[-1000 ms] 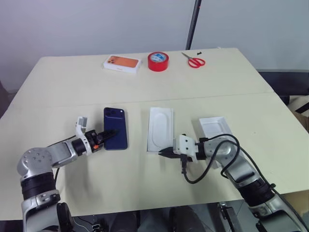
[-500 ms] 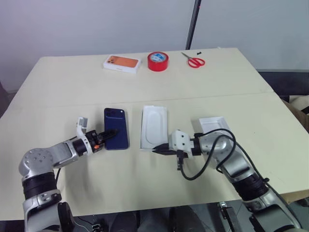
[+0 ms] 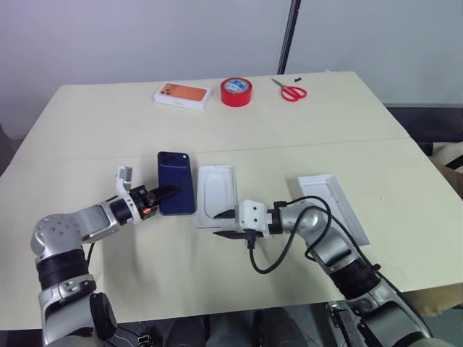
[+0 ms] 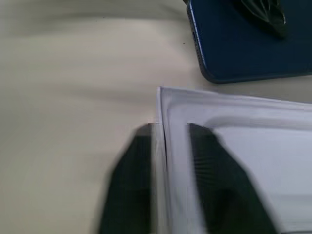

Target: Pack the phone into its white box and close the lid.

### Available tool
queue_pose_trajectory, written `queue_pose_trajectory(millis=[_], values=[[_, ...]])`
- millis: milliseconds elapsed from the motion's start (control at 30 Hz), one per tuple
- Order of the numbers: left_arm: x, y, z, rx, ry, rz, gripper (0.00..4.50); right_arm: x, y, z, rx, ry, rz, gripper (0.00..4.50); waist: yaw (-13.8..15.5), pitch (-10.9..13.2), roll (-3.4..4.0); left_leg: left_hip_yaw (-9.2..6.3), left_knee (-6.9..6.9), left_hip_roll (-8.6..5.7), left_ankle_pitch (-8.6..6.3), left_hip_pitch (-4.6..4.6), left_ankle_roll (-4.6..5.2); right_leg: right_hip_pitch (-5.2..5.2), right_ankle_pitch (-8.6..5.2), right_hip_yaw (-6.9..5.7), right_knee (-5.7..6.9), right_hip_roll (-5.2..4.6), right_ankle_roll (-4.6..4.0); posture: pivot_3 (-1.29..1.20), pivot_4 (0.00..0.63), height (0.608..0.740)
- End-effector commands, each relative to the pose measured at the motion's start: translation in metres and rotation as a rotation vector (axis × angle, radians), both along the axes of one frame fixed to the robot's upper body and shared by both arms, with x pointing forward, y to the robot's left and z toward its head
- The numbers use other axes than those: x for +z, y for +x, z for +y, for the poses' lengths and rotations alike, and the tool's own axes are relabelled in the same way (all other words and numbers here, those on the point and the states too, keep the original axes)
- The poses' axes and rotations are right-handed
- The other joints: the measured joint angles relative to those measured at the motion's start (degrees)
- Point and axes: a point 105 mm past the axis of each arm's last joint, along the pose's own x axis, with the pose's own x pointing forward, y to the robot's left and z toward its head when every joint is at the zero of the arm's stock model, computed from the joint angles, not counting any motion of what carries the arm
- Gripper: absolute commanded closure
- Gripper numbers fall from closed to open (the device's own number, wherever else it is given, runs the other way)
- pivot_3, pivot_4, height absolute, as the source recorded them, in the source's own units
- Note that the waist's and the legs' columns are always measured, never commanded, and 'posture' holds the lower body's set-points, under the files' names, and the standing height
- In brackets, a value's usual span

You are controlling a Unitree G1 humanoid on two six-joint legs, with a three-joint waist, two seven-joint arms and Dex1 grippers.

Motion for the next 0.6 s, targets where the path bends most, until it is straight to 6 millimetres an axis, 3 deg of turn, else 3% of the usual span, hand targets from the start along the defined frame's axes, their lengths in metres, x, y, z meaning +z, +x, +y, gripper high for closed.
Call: queue_pose_trajectory(millis=[33, 267, 367, 500, 600], values=[[0.021, -0.001, 0.005, -0.008, -0.024, -0.079, 4.50, 0.016, -0.004, -0.005, 0.034, 0.030, 0.000, 1.18, 0.04, 0.00, 0.00, 0.00, 0.00, 0.00, 0.00, 0.00, 0.00, 0.00, 0.00, 0.00, 0.00, -0.01, 0.00, 0.00, 0.150, 0.740], [0.036, 0.002, -0.005, -0.039, -0.060, -0.113, 4.50, 0.064, 0.020, -0.008, -0.083, 0.257, 0.073, 1.18, 0.06, 0.00, 0.00, -0.01, 0.01, 0.02, 0.01, 0.00, -0.02, 0.00, 0.00, 0.00, 0.03, 0.01, -0.01, 0.00, 0.150, 0.740], [0.039, 0.001, -0.006, -0.043, -0.073, -0.115, 4.50, 0.069, 0.035, -0.011, -0.156, 0.285, 0.053, 2.58, 0.05, 0.00, 0.00, -0.02, 0.00, 0.01, 0.01, 0.00, -0.01, 0.00, 0.00, 0.00, 0.00, -0.01, -0.01, 0.00, 0.150, 0.740], [0.041, -0.004, 0.000, -0.042, -0.059, -0.118, 4.50, 0.044, 0.055, -0.008, -0.244, 0.141, -0.061, 4.47, -0.15, 0.00, 0.00, 0.00, -0.03, 0.00, 0.01, -0.02, -0.01, -0.05, 0.00, 0.00, 0.01, 0.00, -0.01, 0.00, 0.150, 0.740], [0.046, -0.004, 0.013, -0.022, -0.046, -0.122, 4.50, 0.029, 0.053, 0.009, -0.206, 0.119, -0.055, 4.47, -0.58, 0.00, 0.00, 0.04, -0.02, 0.01, 0.02, -0.01, -0.03, -0.09, 0.00, 0.03, 0.08, 0.03, -0.01, 0.00, 0.150, 0.740]])
